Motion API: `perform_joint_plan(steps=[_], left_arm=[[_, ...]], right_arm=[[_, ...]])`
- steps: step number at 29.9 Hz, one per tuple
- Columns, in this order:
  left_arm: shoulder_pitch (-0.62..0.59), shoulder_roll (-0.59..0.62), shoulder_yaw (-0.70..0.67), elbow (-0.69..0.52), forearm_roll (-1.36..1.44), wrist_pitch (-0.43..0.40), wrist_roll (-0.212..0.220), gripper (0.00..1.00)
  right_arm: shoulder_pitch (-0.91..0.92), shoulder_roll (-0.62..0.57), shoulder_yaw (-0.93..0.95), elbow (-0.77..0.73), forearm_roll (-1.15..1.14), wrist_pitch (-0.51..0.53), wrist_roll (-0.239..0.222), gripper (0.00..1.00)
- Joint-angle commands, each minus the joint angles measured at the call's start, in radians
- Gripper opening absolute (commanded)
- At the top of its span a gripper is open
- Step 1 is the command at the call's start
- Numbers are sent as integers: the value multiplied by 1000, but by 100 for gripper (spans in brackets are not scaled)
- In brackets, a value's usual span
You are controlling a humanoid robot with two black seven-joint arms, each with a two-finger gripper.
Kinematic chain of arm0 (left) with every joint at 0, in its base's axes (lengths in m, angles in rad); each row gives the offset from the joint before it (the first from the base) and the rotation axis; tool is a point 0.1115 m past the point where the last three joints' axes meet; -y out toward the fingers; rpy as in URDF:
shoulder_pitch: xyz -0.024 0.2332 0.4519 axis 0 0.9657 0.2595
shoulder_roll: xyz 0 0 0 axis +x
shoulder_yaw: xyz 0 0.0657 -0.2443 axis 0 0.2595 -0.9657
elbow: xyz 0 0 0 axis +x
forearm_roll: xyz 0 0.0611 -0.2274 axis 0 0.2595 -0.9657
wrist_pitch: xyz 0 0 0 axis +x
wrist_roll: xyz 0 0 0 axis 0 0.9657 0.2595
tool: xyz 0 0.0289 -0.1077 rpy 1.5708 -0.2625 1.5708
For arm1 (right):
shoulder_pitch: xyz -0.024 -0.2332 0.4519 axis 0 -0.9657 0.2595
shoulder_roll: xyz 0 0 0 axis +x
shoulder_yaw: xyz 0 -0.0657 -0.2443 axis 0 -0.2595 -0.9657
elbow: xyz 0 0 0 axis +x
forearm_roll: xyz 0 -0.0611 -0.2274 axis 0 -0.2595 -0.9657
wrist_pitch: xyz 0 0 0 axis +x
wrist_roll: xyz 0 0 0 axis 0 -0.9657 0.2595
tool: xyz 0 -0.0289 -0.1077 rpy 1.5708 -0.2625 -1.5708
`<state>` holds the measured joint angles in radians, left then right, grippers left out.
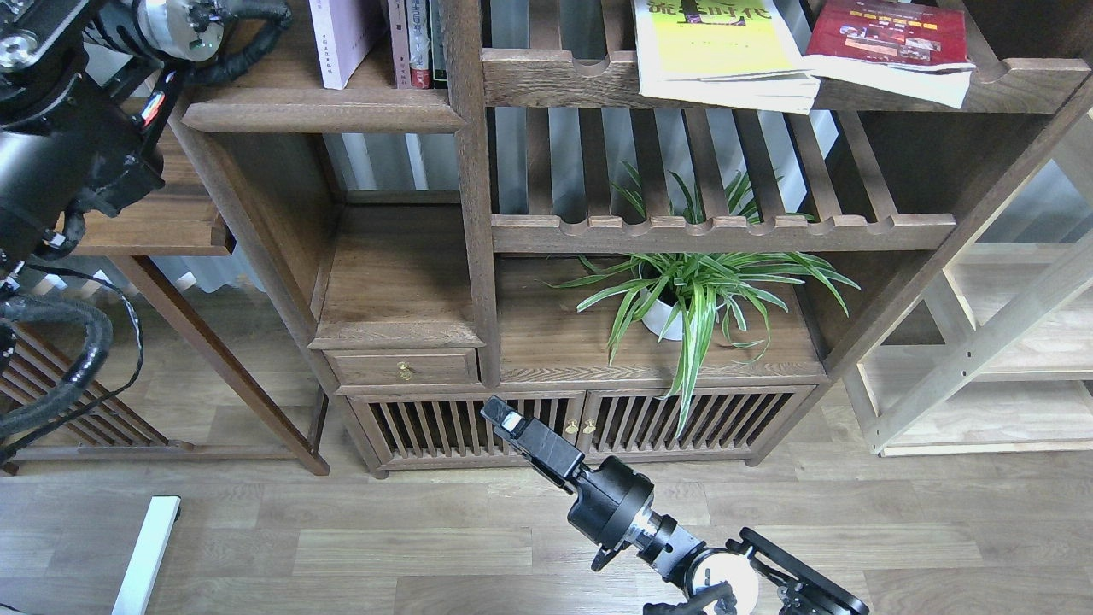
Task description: Organize books on shelf
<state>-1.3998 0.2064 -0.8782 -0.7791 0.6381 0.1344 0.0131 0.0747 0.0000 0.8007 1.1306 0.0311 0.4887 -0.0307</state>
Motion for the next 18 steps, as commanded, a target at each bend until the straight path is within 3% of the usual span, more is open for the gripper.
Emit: perform_joint_plan(steps=[1,14,16,18], left_arm=[[-16,2,-7,-2,0,-1,1,48],[-16,-1,-31,-63,-26,-1,1,49],[-13,7,-68,-117,-37,2,16,49],[-2,45,-84,-163,-40,-2,62,53]], right_arm=[[-3,0,0,0,-5,0,0,90],[-15,0,-2,2,-19,0,2,90],[-24,0,0,3,-19,0,0,90],[-27,0,0,3,-19,0,0,90]])
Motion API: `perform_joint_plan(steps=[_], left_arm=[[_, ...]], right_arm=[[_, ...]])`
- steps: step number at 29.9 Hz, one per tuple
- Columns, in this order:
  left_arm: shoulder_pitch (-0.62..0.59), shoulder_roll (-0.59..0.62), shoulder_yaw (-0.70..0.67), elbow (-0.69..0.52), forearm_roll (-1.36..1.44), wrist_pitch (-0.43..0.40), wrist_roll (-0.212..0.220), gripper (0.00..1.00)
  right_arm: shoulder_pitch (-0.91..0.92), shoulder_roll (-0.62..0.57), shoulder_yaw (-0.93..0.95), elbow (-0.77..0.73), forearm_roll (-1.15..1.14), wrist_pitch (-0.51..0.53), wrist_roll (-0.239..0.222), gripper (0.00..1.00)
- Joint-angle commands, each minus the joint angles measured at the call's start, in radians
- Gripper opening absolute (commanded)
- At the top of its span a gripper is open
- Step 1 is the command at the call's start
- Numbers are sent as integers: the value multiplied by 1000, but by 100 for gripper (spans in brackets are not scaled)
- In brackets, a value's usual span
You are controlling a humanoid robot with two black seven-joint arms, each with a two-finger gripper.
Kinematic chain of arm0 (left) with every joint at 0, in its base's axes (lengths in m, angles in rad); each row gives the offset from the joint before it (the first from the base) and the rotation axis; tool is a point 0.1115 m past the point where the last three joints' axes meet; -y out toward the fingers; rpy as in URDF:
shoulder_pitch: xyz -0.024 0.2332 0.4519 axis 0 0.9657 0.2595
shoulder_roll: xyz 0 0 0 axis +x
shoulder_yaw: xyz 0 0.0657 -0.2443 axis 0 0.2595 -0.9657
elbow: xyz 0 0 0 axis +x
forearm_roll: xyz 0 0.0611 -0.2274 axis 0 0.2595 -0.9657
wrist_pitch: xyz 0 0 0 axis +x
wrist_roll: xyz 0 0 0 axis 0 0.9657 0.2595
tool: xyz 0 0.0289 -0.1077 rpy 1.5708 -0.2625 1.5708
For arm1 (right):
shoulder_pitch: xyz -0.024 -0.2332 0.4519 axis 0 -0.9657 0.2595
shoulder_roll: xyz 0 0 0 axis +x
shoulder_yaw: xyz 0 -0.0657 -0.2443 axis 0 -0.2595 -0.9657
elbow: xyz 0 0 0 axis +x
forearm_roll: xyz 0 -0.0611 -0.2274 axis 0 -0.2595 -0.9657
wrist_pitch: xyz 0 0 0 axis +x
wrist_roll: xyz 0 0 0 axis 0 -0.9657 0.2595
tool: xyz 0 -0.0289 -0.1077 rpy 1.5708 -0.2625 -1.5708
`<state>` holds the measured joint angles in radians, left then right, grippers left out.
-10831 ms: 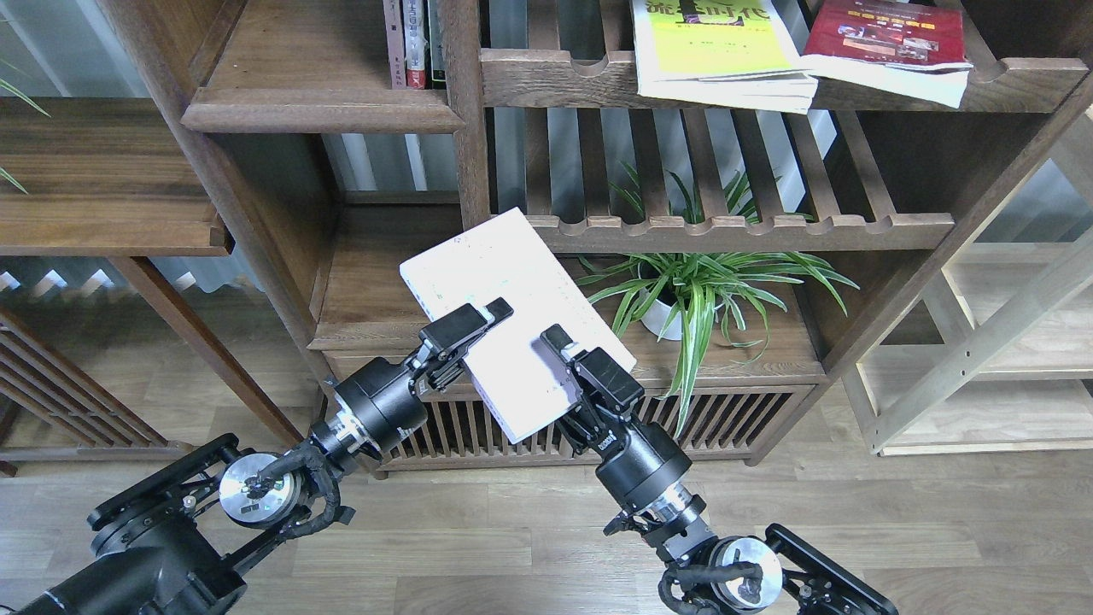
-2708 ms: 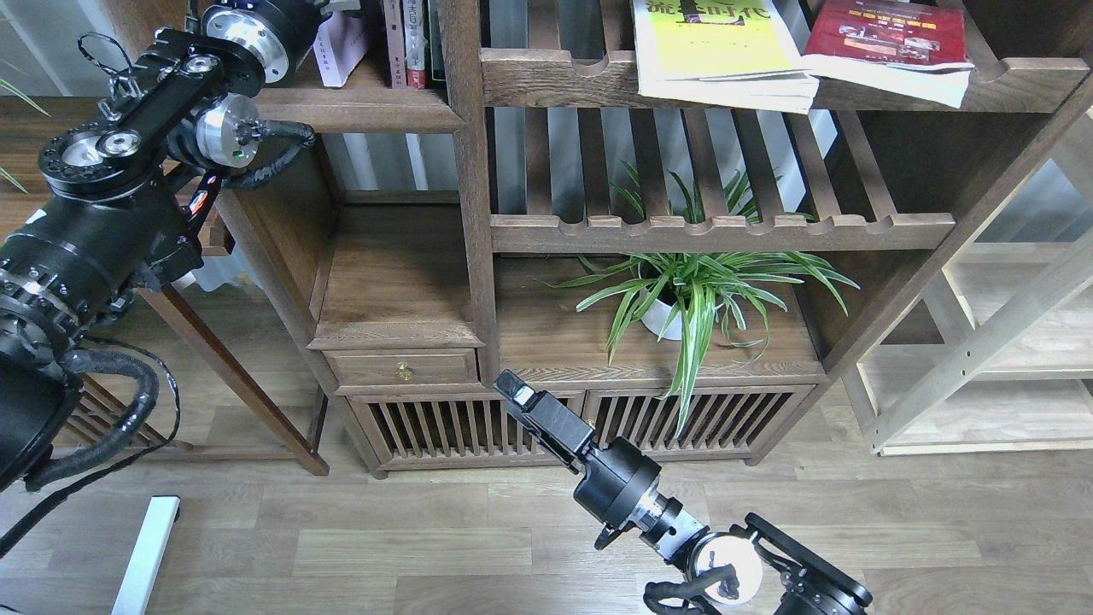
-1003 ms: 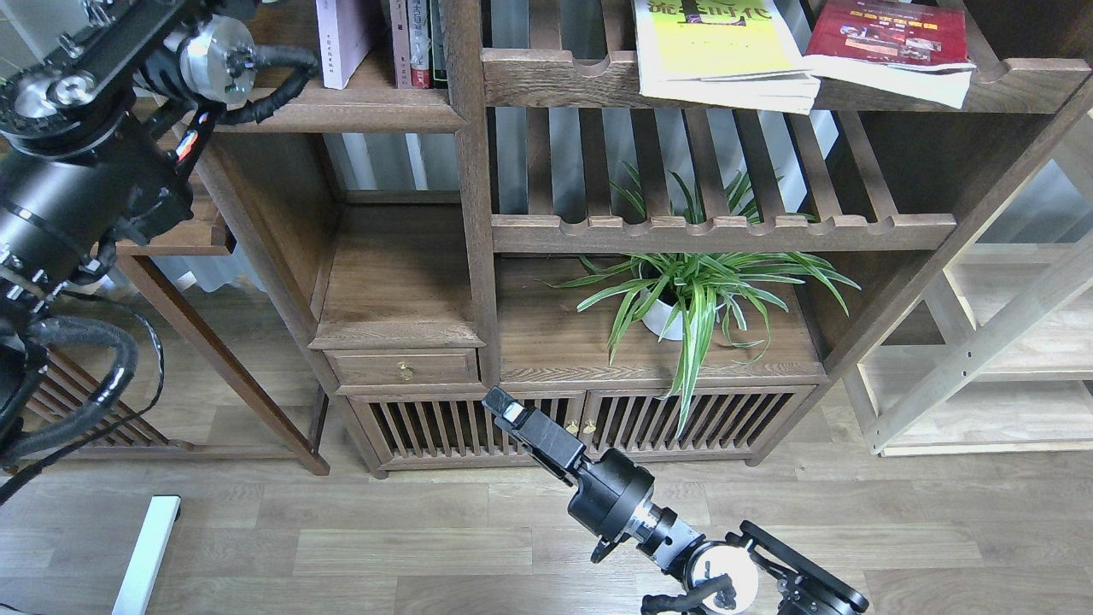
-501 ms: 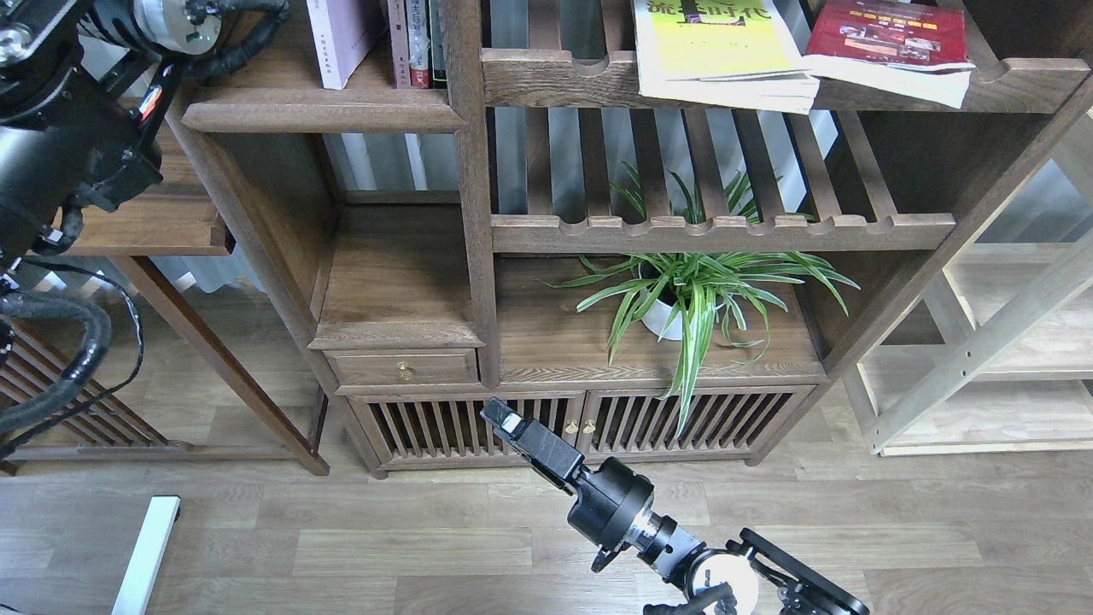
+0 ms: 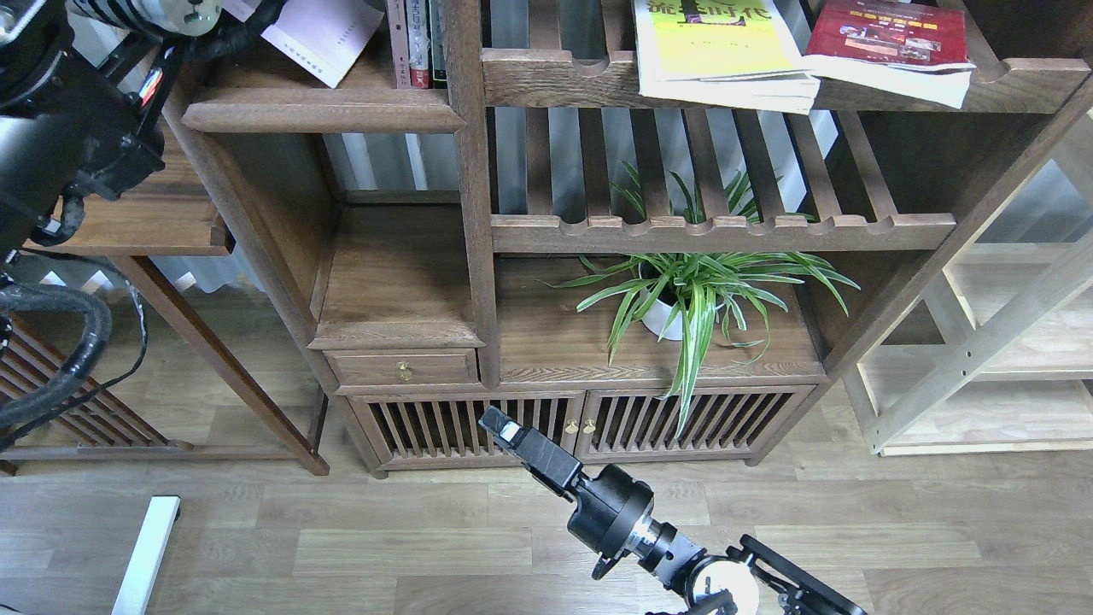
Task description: Organize books on shelf
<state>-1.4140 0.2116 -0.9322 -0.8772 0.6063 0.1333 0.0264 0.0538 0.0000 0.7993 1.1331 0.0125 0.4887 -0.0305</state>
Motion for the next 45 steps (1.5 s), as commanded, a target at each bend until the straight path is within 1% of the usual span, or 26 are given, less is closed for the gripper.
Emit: perform_joint_plan(steps=[1,2,3,6,7,8,9,12,17,19,21,22,24,26,27,28,30,33,34,35,40,42,45], left_arm=[[18,58,-33,-81,-13,-1,72,58],[27,86,-34,-109,-16,-3,98,65],[44,106,-34,-133,-20,-6,113,67],[118,187,-50,-244,-45,-4,141,68],[141,218,-51,-278,-59,-4,156,70],[173,257,-51,-325,-75,-7,177,74],[193,284,-53,-360,-83,-8,190,77],[256,344,-72,-463,-89,-9,188,83],[352,353,-168,-584,-89,-12,179,92],[391,354,-194,-630,-89,-14,176,98],[438,361,-224,-669,-92,-15,172,98],[458,361,-241,-684,-92,-21,162,99],[503,361,-278,-713,-92,-59,142,99],[556,361,-325,-730,-92,-145,115,99],[579,361,-348,-732,-92,-200,101,99],[607,361,-378,-730,-92,-278,84,99],[664,356,-419,-729,-97,-407,55,99],[757,348,-462,-727,-155,-561,27,99],[779,347,-470,-727,-186,-602,24,99],[796,345,-473,-724,-221,-622,23,99],[872,338,-473,-706,-405,-622,20,99],[921,310,-465,-706,-447,-622,20,99],[1000,237,-478,-706,-461,-622,18,99]], right_arm=[[-8,0,1,0,0,0,0,90],[-8,0,1,0,0,0,0,90],[-8,0,1,0,0,0,0,90],[-6,0,1,0,0,0,0,90],[-6,0,1,0,-2,0,0,90],[-8,0,1,0,-2,0,0,90],[-8,0,1,0,-2,0,0,90],[-8,0,1,0,-2,0,0,90],[-8,0,1,0,-2,0,0,90],[-6,0,1,0,-2,0,0,90],[-5,0,4,0,-2,0,1,90],[-3,0,8,0,-2,0,3,90],[-2,0,12,0,-2,0,6,90],[0,0,15,2,-2,0,9,91],[1,0,17,5,-2,0,11,91],[1,0,17,11,0,0,11,92],[1,0,17,19,0,0,11,93],[-2,0,20,52,0,0,11,93],[-2,0,21,62,0,0,12,93],[-2,0,24,74,1,0,11,94],[-5,0,57,108,1,0,11,93],[-2,0,87,111,1,0,11,93],[26,0,124,116,1,0,11,91]])
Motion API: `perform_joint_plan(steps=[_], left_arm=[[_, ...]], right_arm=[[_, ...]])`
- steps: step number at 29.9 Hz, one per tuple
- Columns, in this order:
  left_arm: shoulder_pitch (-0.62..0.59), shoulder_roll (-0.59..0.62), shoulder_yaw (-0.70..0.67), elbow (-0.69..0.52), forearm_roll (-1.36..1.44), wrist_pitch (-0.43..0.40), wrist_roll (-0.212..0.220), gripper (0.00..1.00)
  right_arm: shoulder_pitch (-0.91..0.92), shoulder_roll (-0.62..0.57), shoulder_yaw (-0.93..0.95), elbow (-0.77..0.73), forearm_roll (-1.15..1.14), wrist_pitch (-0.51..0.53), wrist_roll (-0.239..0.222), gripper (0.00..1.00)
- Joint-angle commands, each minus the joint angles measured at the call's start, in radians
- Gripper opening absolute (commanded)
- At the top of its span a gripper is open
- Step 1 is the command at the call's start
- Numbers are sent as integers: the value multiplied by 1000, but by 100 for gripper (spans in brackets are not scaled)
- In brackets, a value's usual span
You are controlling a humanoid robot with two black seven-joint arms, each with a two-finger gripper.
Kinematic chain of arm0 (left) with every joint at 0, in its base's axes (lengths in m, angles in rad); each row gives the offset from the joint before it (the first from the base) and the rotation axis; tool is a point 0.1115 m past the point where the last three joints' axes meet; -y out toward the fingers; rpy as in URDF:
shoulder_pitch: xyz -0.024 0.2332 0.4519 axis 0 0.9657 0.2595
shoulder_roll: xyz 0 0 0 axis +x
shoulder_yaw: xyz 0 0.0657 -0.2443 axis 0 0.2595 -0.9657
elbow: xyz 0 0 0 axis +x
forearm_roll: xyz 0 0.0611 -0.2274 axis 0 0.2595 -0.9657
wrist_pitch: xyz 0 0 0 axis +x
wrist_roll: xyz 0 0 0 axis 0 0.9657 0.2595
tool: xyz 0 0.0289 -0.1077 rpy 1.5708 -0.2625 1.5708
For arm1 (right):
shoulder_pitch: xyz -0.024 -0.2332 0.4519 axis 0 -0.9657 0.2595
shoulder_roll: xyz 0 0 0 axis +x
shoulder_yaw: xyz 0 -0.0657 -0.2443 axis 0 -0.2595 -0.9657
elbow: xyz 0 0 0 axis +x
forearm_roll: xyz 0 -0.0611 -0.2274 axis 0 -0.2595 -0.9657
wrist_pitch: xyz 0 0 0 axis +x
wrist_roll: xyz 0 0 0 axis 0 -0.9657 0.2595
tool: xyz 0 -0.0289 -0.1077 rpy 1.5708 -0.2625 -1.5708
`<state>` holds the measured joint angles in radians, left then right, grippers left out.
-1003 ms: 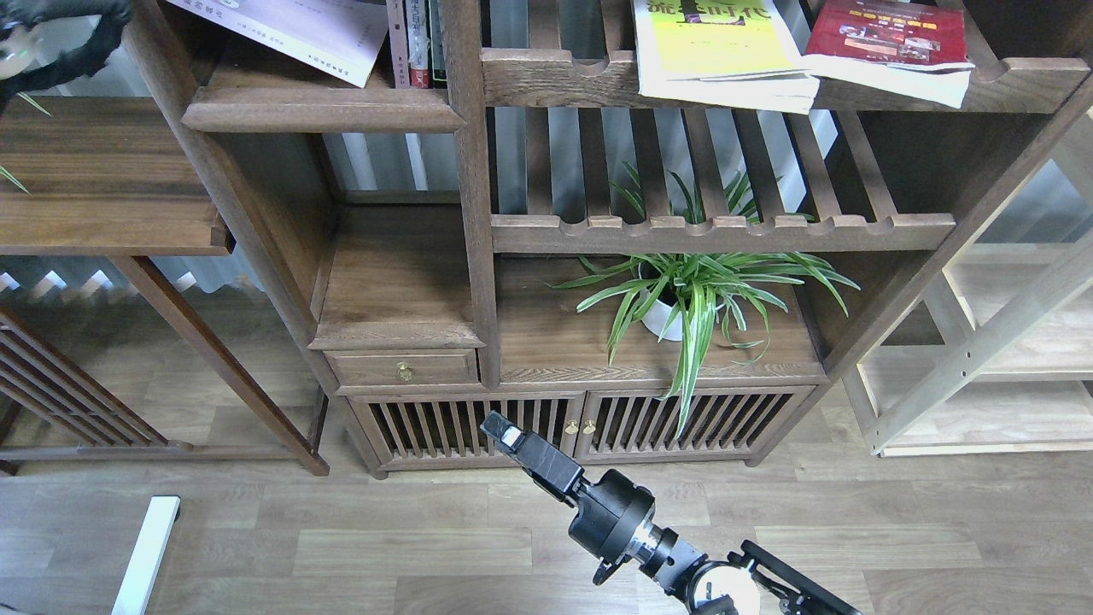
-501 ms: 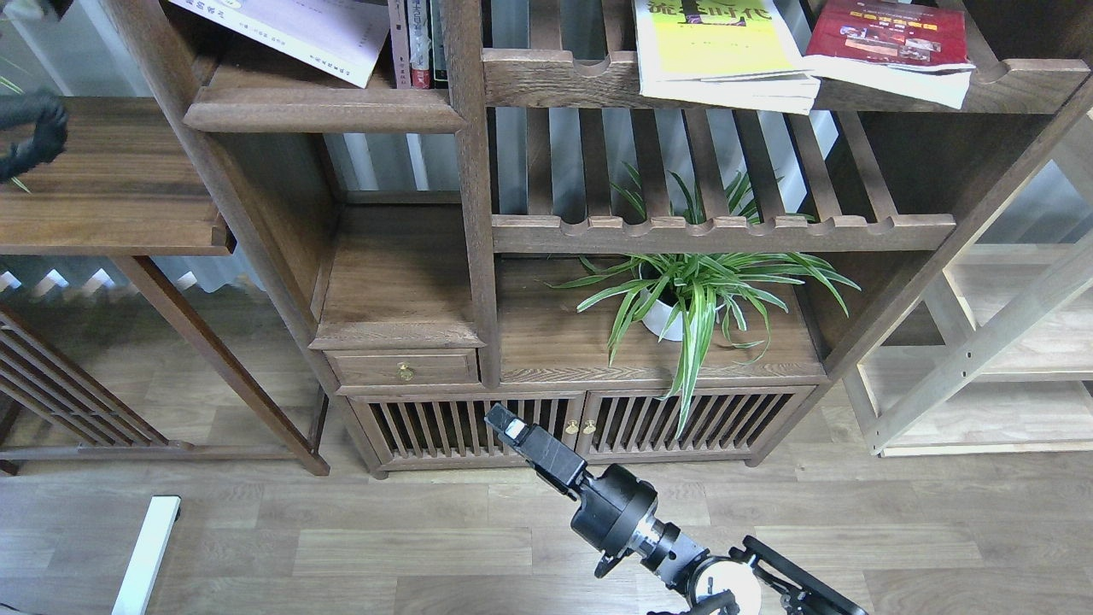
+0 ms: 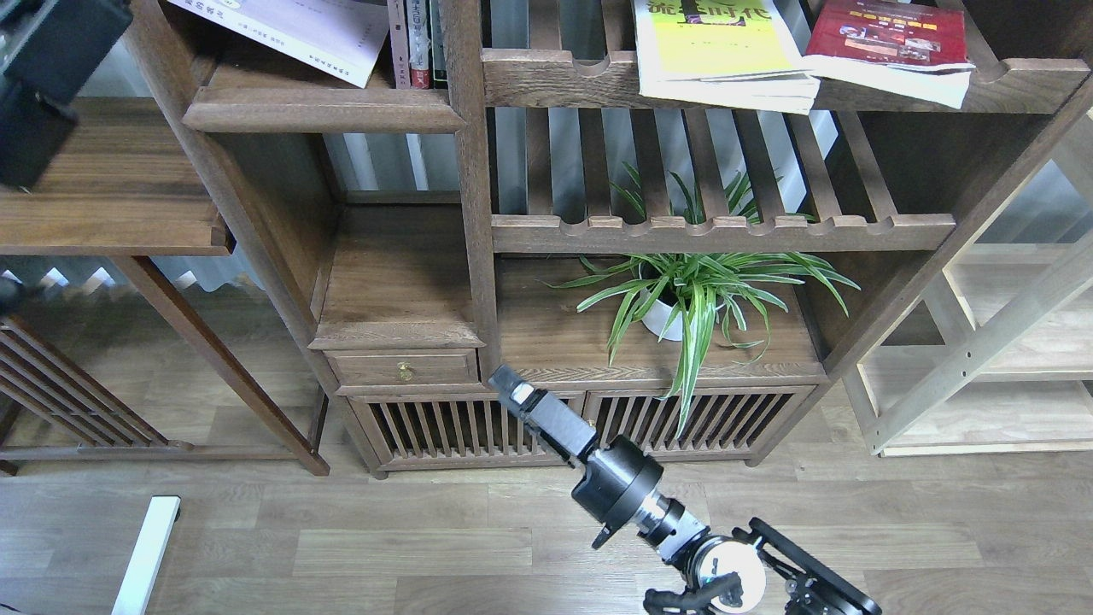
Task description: Organize books on shelf
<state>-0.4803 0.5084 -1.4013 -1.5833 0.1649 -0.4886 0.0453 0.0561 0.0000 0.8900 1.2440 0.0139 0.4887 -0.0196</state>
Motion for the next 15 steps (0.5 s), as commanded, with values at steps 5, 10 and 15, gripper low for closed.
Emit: perform_joint_plan(steps=[5,10,15], left_arm=[[140,-139,7,-4,-44,0,-1,99],[202,-223,22,-6,-44,0,8,99],[284,-238,81,-12,-44,0,10,99]], right_arm=[[73,0,95,17,1,0,0,91],[160,0,148,26,6,-65,1,91],[255,0,208,31,40,-211,1,91]])
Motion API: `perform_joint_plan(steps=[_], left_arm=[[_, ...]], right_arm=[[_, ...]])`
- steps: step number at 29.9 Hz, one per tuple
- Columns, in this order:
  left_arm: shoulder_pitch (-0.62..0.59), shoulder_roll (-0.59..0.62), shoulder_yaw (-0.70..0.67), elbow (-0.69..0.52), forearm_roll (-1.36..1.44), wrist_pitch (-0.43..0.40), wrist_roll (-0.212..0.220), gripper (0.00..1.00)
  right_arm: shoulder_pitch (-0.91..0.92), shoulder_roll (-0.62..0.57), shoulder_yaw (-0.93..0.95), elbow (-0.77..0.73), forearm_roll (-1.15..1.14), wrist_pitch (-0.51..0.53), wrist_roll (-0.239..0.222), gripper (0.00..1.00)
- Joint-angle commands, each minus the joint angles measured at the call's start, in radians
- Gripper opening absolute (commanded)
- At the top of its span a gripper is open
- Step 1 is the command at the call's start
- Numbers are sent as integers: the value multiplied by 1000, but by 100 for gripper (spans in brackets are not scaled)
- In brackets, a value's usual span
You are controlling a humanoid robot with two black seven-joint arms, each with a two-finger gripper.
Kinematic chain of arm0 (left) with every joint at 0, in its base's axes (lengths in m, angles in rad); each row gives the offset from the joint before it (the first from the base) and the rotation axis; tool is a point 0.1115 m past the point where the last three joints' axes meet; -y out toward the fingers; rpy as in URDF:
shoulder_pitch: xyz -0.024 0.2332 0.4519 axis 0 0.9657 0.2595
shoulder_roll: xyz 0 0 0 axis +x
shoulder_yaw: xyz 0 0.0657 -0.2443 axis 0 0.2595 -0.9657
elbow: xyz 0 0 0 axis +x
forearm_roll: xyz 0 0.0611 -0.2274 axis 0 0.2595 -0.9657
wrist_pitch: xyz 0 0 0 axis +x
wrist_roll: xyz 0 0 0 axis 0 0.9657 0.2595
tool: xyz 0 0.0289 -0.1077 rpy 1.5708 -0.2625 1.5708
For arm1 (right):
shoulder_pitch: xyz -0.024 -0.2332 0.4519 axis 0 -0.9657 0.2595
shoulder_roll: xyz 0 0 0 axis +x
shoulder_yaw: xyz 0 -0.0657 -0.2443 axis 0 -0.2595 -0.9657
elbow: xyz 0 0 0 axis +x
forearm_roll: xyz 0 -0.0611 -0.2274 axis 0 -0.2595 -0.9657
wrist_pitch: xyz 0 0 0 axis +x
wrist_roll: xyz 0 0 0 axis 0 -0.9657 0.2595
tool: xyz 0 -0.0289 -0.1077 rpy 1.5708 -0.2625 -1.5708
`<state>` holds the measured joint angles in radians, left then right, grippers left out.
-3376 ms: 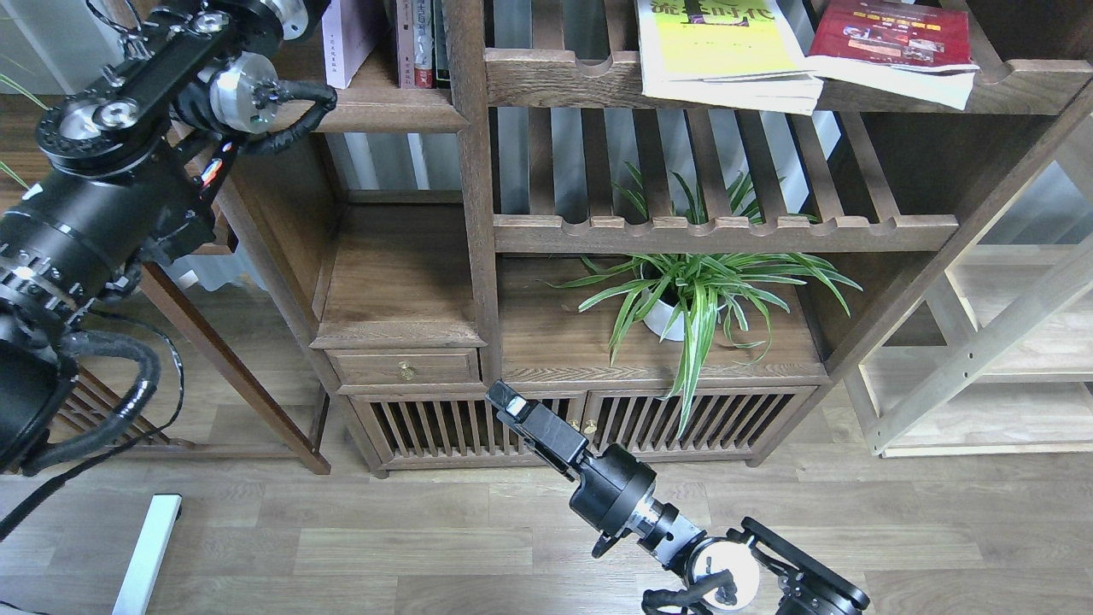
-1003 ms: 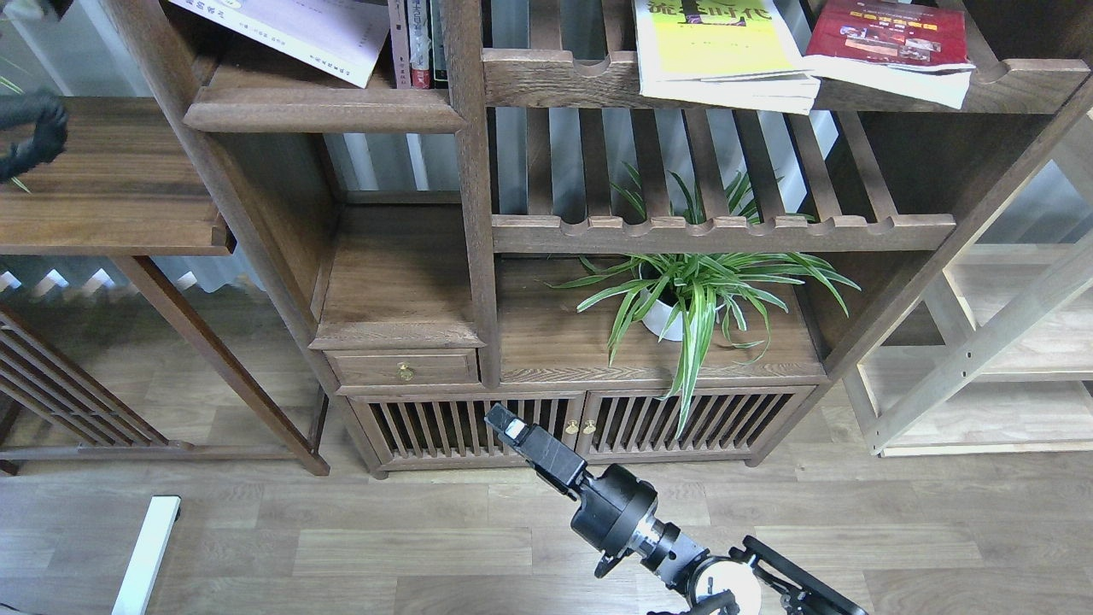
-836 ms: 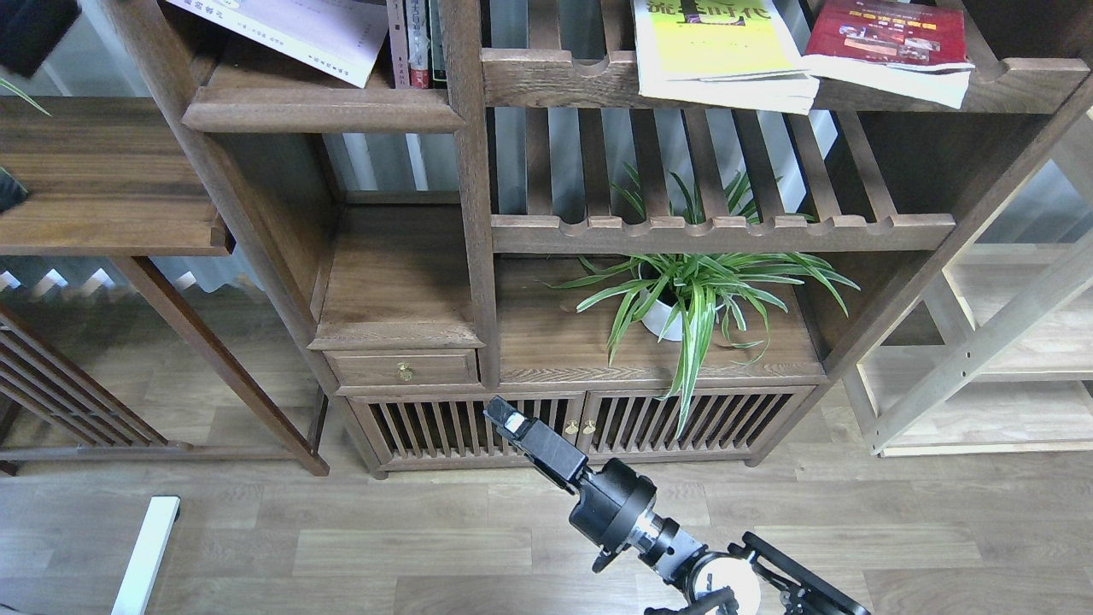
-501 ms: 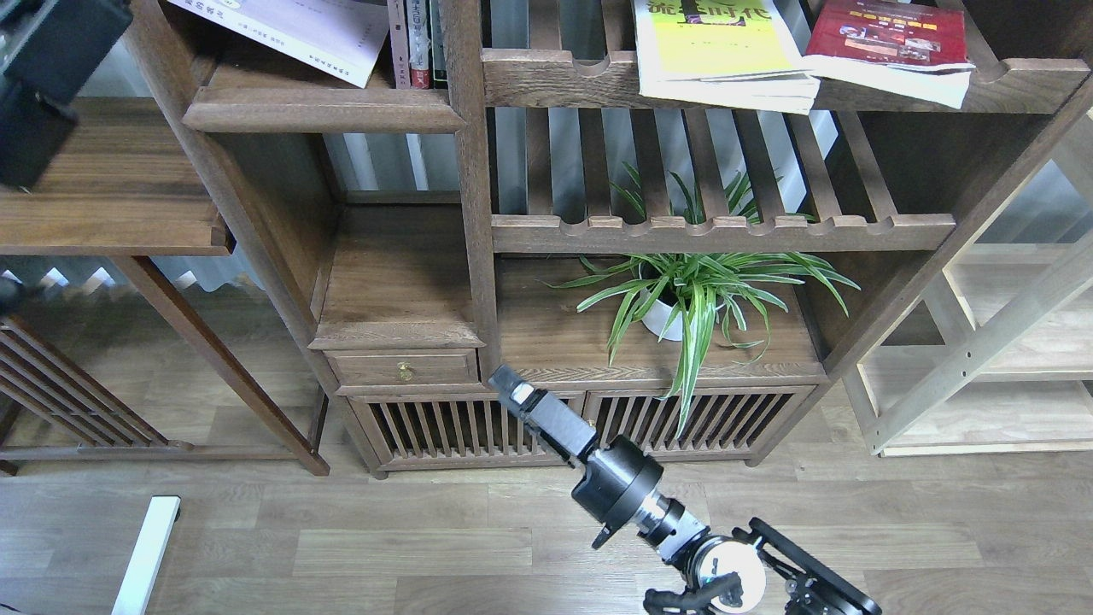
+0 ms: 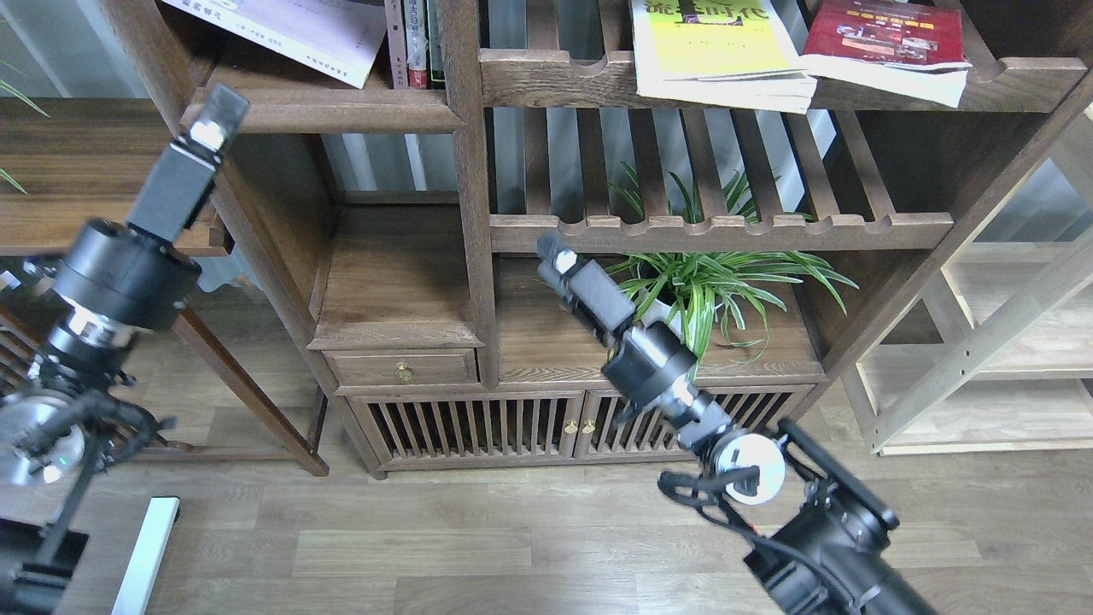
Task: Organize books on shelf
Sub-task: 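Raise the right gripper to the books on the top shelf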
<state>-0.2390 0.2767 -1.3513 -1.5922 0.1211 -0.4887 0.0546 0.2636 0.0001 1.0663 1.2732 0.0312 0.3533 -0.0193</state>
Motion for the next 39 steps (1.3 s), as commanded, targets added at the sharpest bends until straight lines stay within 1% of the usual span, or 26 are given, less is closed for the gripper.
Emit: perform_joint_plan(steps=[1,7,10,13,16,19,28,29,31,35,39], left_arm=[[46,-8,34,-3,0,0,-1,99],[64,-8,34,-2,0,0,-5,99],[69,-8,46,-2,0,0,8,99],[75,-8,80,-2,2,0,8,99],[83,-8,89,-3,6,0,10,99],[79,-8,90,-5,9,0,11,99],[79,-5,89,-5,9,0,11,99],[79,-5,89,-5,9,0,11,99],[79,-4,87,-3,9,0,11,99],[79,-5,89,-3,9,0,11,99],[79,-7,89,-3,9,0,13,99]], right_arm=[[62,0,37,2,35,-94,1,91],[128,0,93,2,79,-181,1,91],[143,0,130,0,110,-211,1,90],[144,0,167,0,130,-235,1,90],[144,0,202,0,133,-238,1,88],[146,0,225,0,148,-238,1,85],[160,0,233,20,161,-240,9,84],[160,0,239,20,161,-243,9,83],[160,0,268,21,162,-264,9,80],[160,0,302,21,162,-335,9,80],[172,0,330,23,164,-384,9,79]])
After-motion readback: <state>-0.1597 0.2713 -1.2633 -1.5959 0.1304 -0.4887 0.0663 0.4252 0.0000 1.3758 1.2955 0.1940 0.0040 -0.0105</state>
